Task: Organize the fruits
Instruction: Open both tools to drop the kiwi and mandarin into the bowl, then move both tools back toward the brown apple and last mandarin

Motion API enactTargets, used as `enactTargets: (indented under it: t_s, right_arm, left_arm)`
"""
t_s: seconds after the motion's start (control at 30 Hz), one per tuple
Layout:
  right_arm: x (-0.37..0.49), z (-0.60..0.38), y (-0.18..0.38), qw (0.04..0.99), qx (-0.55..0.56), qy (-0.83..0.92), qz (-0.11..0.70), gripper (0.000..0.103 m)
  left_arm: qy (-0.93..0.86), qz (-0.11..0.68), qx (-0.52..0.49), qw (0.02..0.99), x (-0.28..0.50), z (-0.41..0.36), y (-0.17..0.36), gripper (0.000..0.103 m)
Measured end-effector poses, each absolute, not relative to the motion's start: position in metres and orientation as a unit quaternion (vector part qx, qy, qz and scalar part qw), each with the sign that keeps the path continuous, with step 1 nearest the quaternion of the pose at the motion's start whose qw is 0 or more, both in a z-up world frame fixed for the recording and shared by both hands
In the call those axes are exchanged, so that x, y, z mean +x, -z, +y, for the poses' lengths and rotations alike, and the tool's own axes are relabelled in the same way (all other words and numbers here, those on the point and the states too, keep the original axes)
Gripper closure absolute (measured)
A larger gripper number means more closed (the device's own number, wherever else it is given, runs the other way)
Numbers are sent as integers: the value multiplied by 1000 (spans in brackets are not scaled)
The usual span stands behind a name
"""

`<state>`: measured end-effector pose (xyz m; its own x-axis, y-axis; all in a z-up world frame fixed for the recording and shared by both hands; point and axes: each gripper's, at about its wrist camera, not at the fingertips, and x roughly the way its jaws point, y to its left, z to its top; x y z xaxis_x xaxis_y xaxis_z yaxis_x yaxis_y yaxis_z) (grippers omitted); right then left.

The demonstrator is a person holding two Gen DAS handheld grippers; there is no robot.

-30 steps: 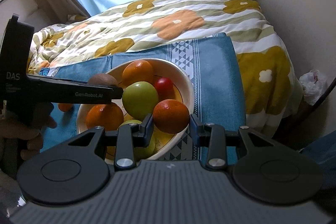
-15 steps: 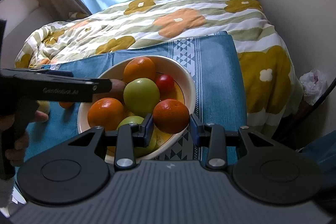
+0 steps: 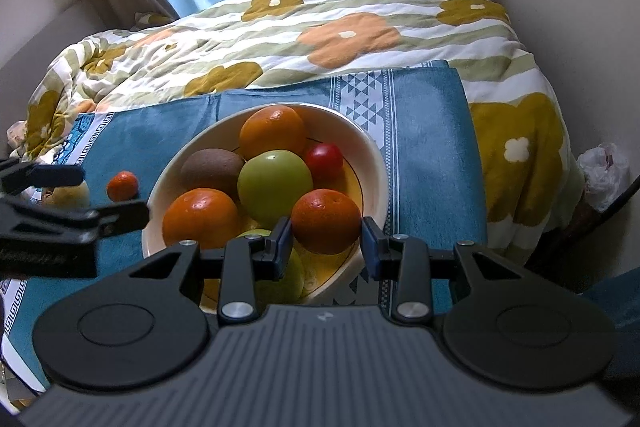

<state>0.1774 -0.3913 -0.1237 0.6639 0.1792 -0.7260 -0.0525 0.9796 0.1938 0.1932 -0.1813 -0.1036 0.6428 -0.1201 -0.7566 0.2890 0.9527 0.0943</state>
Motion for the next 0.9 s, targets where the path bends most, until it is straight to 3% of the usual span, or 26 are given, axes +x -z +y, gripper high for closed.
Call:
enactTargets:
  t_s: [0.17,0.23,0.33,0.47,0.9]
  right_arm:
    - [178,-390,126,908,71,-63,409,50]
    - [177,-390,125,909,70,-60,408,30]
    - [174,-389,122,910,62,-65,405,10]
    - [169,-385,117,910,48,-66,406,5]
    - [156,-369,95,911,28,-95,400,5]
  left_arm:
    - [97,408,101,902,183,-173,104,3]
    - [90,407,98,904,179,-172,103,3]
    - [86,407,88,905,171,-167,101,3]
    - [79,403,81,908,161,-165,97,3]
    - [38,384,59,920,136,-142,74,3]
